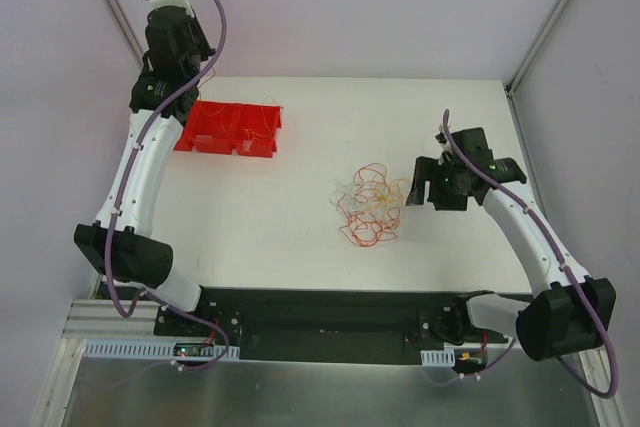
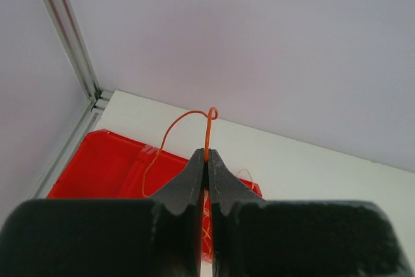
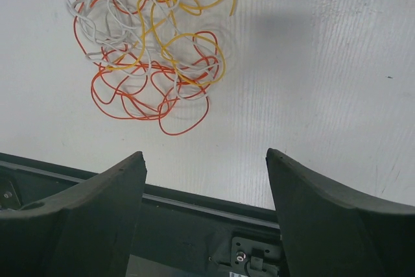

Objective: Untangle the cables

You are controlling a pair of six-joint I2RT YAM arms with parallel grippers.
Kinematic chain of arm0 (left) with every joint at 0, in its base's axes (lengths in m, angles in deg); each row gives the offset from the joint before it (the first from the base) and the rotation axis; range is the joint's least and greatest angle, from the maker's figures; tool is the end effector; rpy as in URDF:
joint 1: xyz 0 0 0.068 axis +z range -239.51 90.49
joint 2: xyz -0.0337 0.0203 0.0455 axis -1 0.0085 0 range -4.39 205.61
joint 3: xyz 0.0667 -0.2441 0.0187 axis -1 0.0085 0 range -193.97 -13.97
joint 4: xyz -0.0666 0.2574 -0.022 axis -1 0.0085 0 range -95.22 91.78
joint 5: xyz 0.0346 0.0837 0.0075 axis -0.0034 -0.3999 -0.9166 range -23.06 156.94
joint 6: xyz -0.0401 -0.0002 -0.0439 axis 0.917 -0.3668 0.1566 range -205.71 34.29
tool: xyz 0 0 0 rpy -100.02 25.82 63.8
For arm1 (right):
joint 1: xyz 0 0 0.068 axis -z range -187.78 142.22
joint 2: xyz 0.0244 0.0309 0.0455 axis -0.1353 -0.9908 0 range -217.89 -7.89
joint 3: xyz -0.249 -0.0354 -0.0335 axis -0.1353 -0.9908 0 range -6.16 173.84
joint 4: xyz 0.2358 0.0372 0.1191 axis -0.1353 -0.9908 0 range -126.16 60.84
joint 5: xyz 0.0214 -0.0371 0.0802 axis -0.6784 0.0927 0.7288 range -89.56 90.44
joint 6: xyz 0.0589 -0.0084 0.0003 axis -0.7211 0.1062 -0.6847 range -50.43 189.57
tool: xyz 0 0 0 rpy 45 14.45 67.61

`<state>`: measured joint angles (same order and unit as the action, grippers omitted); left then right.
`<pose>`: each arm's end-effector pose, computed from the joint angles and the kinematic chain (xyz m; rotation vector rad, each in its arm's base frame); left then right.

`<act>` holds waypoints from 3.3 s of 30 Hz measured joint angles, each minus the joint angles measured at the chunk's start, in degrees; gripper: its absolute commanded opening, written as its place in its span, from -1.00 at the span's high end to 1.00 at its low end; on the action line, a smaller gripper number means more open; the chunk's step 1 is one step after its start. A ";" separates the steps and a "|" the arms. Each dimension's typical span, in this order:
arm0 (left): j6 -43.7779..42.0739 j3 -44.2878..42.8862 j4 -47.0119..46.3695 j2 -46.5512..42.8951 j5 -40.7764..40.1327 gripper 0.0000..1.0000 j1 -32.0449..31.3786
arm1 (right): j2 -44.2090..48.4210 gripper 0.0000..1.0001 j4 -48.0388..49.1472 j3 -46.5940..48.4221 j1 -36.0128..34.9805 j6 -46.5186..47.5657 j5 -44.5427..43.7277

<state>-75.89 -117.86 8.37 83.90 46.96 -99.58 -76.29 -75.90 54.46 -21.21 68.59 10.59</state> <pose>0.3501 -0.0470 0.4869 -0.2727 1.5133 -0.0080 0.2457 0.0666 0.2709 -0.3461 2.5075 0.3246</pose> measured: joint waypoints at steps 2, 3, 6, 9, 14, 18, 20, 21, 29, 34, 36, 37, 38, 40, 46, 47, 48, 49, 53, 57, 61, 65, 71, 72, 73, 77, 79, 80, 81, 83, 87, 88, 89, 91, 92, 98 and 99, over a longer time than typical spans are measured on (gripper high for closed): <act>-0.90 0.00 -0.09 0.66 -0.02 1.00 0.02 | -0.96 -0.55 -0.20 0.50 0.00 0.02 -0.31; -1.46 0.00 -0.09 0.90 -0.02 1.00 0.04 | -1.40 -0.55 -0.24 0.68 0.00 0.02 -0.33; -2.05 0.61 -1.05 0.96 -0.04 1.00 0.07 | -2.97 -0.55 -0.50 1.46 0.00 0.02 -0.31; -2.12 1.95 -2.49 0.96 -0.42 1.00 0.44 | -5.38 -0.54 -0.70 3.21 0.00 0.55 -0.28; -1.60 4.94 -3.08 1.68 -3.65 1.00 0.85 | -8.96 -0.54 -1.07 6.82 0.00 1.95 -0.31; 0.00 6.67 -3.13 3.04 -5.29 1.00 1.55 | -9.77 -0.54 -1.44 7.19 0.02 2.27 -0.31; 0.83 7.21 -3.15 3.93 -5.95 1.00 1.55 | -10.14 -0.54 -1.57 7.19 0.02 2.36 -0.28; 1.29 7.34 -3.13 4.37 -6.29 1.00 1.55 | -10.43 -0.54 -1.55 7.19 0.02 2.38 -0.26; 3.61 9.75 -3.06 5.75 -9.14 1.00 1.97 | -14.91 -0.54 -1.92 7.85 0.22 2.38 0.15; 6.58 10.10 -3.04 8.72 -9.05 1.00 3.08 | -16.02 -0.53 -2.38 9.25 0.22 2.49 0.31; 7.21 10.08 -2.32 10.05 -9.09 1.00 3.45 | -16.39 -0.53 -2.40 9.75 0.22 2.54 0.28; 7.30 10.08 -1.81 10.49 -9.07 1.00 3.67 | -16.44 -0.53 -2.43 9.86 0.22 2.56 0.26; 7.32 10.08 -1.44 10.62 -9.05 1.00 3.80 | -16.44 -0.53 -2.43 9.88 0.22 2.56 0.24; 7.23 9.27 -0.39 10.64 -8.68 1.00 4.04 | -16.48 -0.53 -2.54 9.92 0.26 2.54 0.28; 6.88 3.17 -0.92 9.07 -7.04 1.00 4.17 | -16.74 -0.53 -2.25 10.16 0.39 2.23 1.07; 6.84 2.60 -1.01 8.37 -7.02 1.00 4.17 | -16.74 -0.53 -2.05 10.16 0.42 2.10 1.14; 6.69 2.12 -1.16 7.61 -7.04 1.00 4.17 | -16.74 -0.53 -1.92 10.16 0.44 2.05 1.20; 6.58 1.84 -1.36 7.02 -7.04 1.00 4.17 | -16.74 -0.53 -1.90 10.19 0.44 2.03 1.20; 5.84 0.76 -2.56 5.11 -7.06 1.00 4.17 | -16.72 -0.53 -1.88 10.19 0.46 1.84 1.22; 5.86 0.63 -2.82 4.83 -6.08 1.00 4.55 | -16.33 -0.53 -1.86 10.19 0.46 1.53 1.25; 5.86 0.63 -2.89 4.81 -5.31 1.00 4.90 | -15.10 -0.53 -1.55 10.08 0.46 0.52 1.22; 5.92 0.68 -2.89 4.81 -4.90 1.00 5.33 | -14.23 -0.53 -1.27 9.70 0.48 -0.28 1.22; 6.49 2.49 -3.08 4.26 -4.96 1.00 5.68 | -12.94 -0.53 -0.83 7.89 0.48 -1.49 1.25; 6.64 2.78 -3.08 4.26 -4.94 1.00 5.68 | -12.52 -0.53 -0.66 7.39 0.48 -1.66 1.27; 6.93 3.19 -3.17 4.26 -4.87 1.00 5.68 | -12.02 -0.53 -0.57 6.91 0.48 -1.84 1.27; 10.21 5.95 -3.52 4.26 -4.28 1.00 6.03 | -10.47 -0.53 -0.61 5.99 0.48 -2.16 1.25; 13.35 8.00 -3.30 4.33 -4.07 1.00 6.29 | -10.05 -0.53 -0.57 5.95 0.48 -2.29 1.25; 15.19 9.01 -2.97 4.50 -3.91 1.00 6.45 | -9.86 -0.53 -0.59 5.90 0.48 -2.40 1.22; 17.35 9.88 -2.32 4.83 -3.61 1.00 6.60 | -9.75 -0.53 -0.63 5.90 0.48 -2.43 1.20; 21.29 11.08 -1.29 5.77 -2.78 1.00 7.10 | -9.70 -0.53 -0.63 5.90 0.48 -2.43 1.20; 27.78 12.61 0.33 8.96 0.00 1.00 8.04 | -9.70 -0.53 -0.63 5.90 0.48 -2.43 1.22; 28.85 12.61 0.55 9.90 1.03 1.00 8.39 | -9.73 -0.53 -0.63 5.90 0.48 -2.43 1.20; 30.05 12.61 0.57 11.19 2.43 1.00 8.72 | -9.77 -0.53 -0.63 5.90 0.48 -2.43 1.20; 31.67 12.46 0.66 14.10 6.08 1.00 9.46 | -10.01 -0.53 -0.63 5.90 0.48 -2.40 1.20; 32.30 12.35 0.72 15.67 7.91 1.00 9.86 | -10.25 -0.53 -0.63 5.90 0.48 -2.40 1.20; 35.26 11.56 1.86 23.28 15.96 1.00 11.65 | -12.24 -0.53 -0.70 6.23 0.48 -2.38 1.18; 35.17 11.02 2.19 24.39 17.03 1.00 11.80 | -12.37 -0.53 -0.68 6.23 0.48 -2.38 1.20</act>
<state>-40.72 -106.85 10.55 108.30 63.98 -87.77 -88.67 -76.57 60.69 -20.73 66.21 11.79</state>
